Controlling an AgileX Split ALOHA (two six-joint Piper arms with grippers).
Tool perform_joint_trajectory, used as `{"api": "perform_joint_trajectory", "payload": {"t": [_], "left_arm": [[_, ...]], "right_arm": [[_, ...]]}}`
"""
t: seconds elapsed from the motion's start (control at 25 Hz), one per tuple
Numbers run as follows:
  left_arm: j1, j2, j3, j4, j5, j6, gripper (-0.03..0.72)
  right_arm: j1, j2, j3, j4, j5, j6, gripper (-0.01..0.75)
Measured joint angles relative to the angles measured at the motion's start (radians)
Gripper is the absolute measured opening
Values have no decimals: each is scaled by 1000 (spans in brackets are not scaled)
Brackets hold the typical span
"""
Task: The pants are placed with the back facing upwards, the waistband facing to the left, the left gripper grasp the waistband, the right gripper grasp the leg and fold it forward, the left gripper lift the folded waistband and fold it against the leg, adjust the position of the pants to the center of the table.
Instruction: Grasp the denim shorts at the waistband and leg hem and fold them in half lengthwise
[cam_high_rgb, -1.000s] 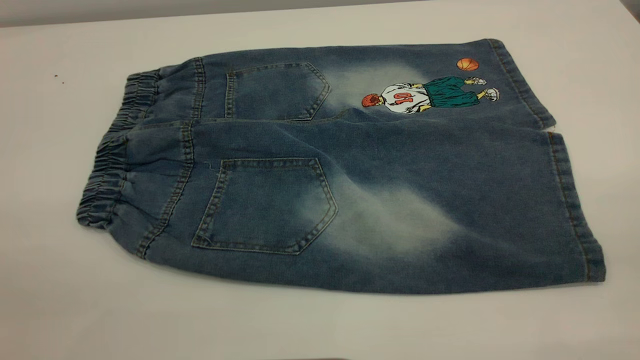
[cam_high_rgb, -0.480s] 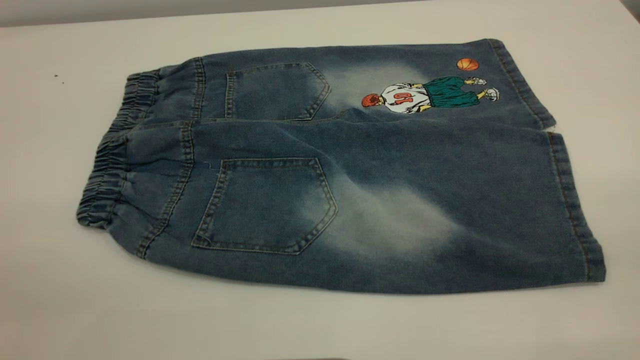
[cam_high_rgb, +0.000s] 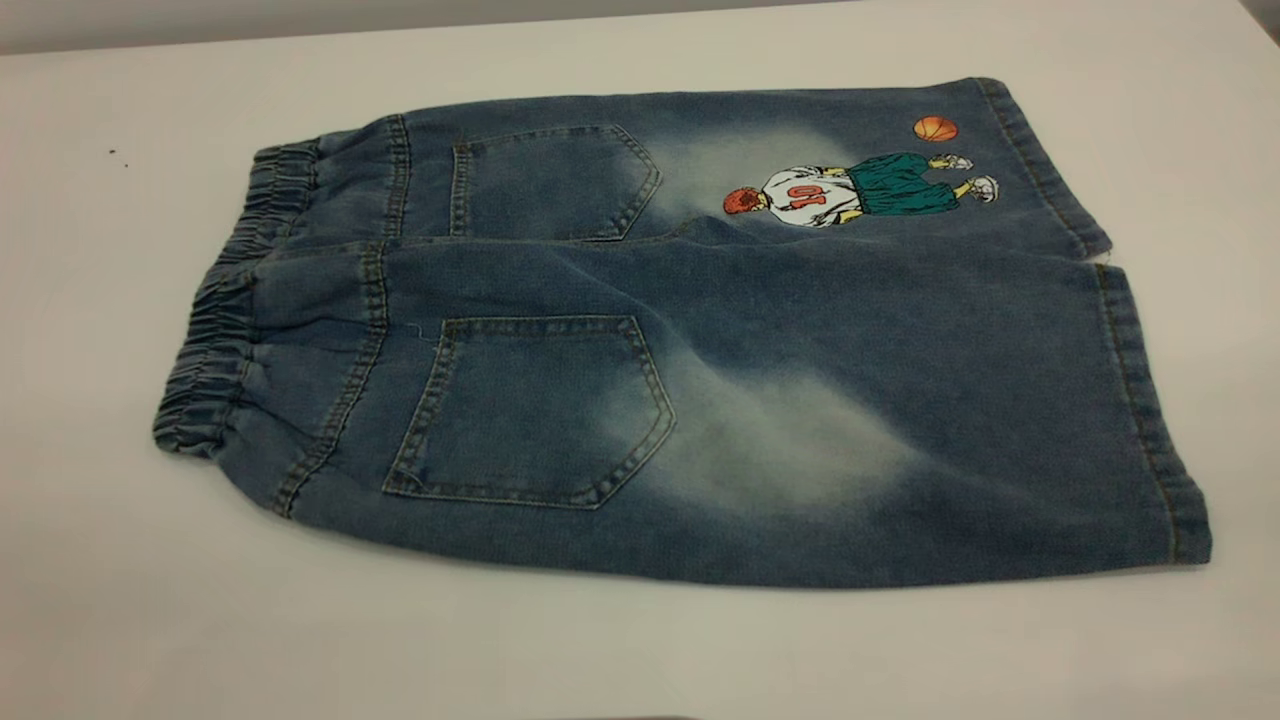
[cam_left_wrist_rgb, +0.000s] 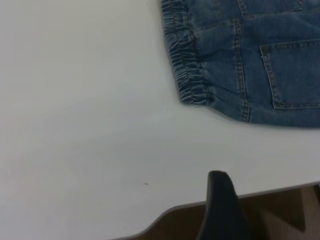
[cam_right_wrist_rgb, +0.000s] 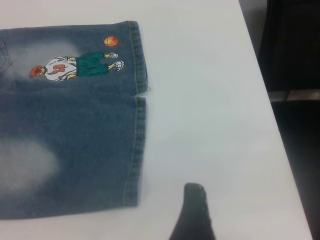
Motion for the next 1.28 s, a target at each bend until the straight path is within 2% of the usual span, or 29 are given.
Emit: {"api": "perform_joint_trajectory", "payload": {"t": [0.24,0.48,0.76,0.96,1.08,1.28], "left_arm": [[0,0,0,1,0,-18,402],[0,96,-18,5,-7,-181,402],[0,485,-75,2,-219,-206,402],[0,769,-110,2,-386,-207,403],[0,928,-114,0,-435,-207,411],[0,1145,-129,0,-501,-207,454]], "right_arm": [[0,0,0,0,0,3,496],[0,67,-31,46,-2,27,496],[0,355,-141,86,-56,-28,501],[0,525,-156,86,-159,-50,554],[0,595,-156,98,-205,-53,584],[0,650,-156,144,-216,-110,589]]}}
